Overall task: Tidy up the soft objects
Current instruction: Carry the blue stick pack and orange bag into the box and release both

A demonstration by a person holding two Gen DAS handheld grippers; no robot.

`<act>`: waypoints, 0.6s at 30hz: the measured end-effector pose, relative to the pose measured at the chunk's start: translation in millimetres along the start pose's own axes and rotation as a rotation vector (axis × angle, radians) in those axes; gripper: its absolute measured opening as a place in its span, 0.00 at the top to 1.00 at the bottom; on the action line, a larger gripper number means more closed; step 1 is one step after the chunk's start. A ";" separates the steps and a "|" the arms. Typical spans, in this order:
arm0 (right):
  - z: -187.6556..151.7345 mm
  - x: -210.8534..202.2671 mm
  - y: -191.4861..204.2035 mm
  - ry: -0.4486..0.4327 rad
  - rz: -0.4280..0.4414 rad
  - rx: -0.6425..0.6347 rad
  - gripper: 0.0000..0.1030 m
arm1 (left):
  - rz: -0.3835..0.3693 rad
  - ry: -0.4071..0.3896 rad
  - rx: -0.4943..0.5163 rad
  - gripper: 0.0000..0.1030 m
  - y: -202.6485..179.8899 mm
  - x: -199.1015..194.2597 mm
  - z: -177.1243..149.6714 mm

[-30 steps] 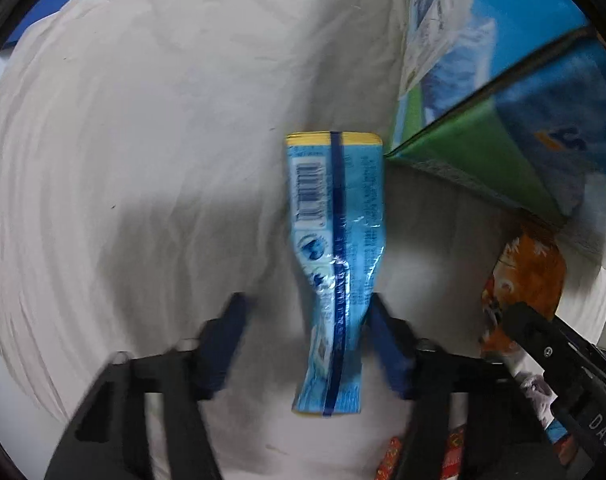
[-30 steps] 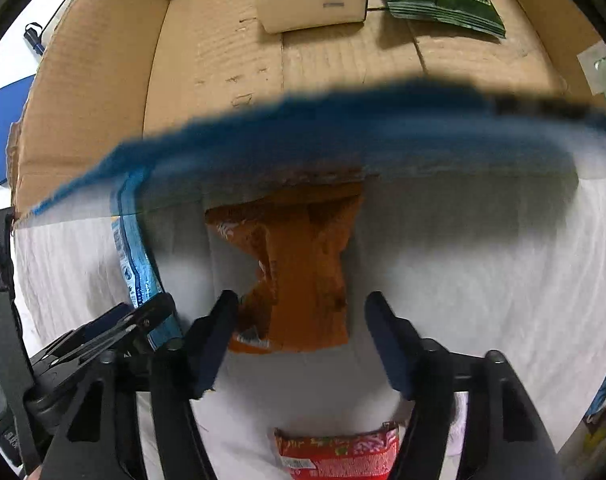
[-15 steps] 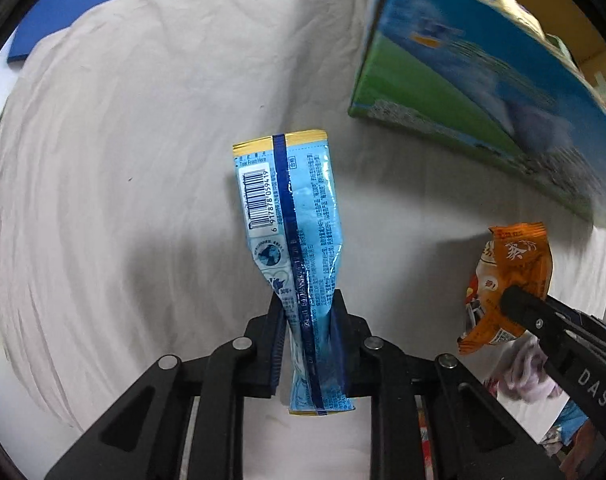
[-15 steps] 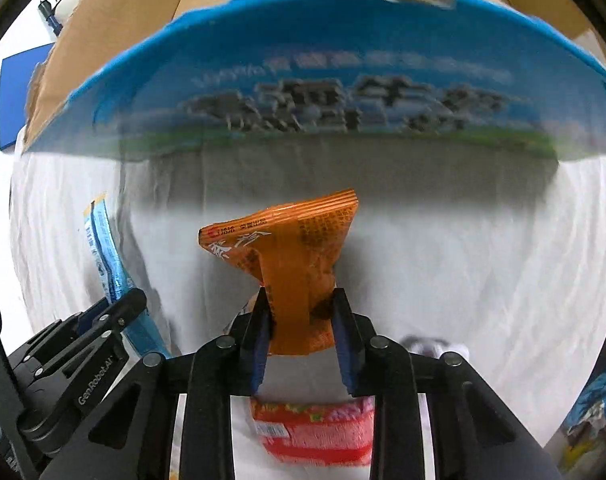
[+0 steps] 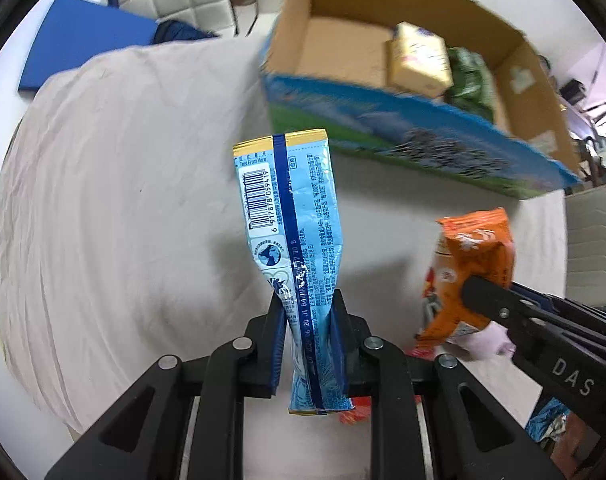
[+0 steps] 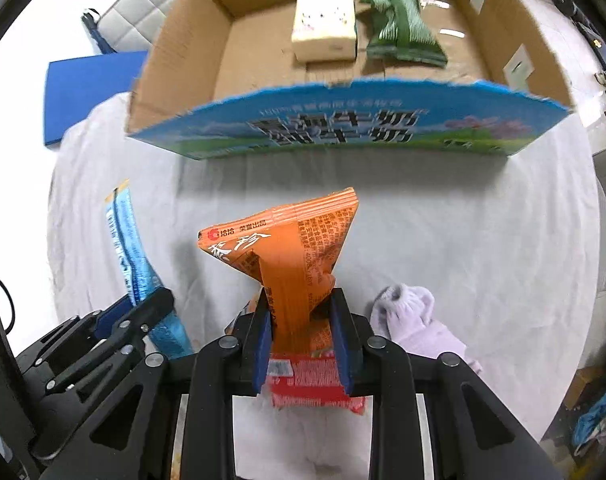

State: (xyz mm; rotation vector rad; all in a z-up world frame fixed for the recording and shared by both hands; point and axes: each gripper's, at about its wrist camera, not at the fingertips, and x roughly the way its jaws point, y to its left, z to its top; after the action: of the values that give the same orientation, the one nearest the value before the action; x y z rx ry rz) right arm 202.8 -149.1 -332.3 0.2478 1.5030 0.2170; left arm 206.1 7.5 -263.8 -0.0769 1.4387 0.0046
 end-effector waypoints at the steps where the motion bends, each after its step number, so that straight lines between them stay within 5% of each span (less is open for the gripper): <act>1: -0.8 -8.7 -0.7 -0.009 0.006 -0.003 0.72 | -0.010 -0.010 0.010 0.83 -2.8 -8.6 -1.3; 9: -2.3 -98.3 -12.8 -0.118 0.068 0.003 0.73 | -0.094 -0.129 0.055 0.83 -33.2 -77.7 8.1; 18: 46.5 -167.4 -28.4 -0.262 0.047 0.024 0.73 | -0.140 -0.206 0.127 0.83 -64.8 -125.9 69.0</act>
State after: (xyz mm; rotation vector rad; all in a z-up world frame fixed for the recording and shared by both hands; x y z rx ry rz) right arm 239.4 -226.6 -178.6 0.3186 1.2417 0.1956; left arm 261.0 -47.9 -126.8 -0.0705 1.2221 -0.1886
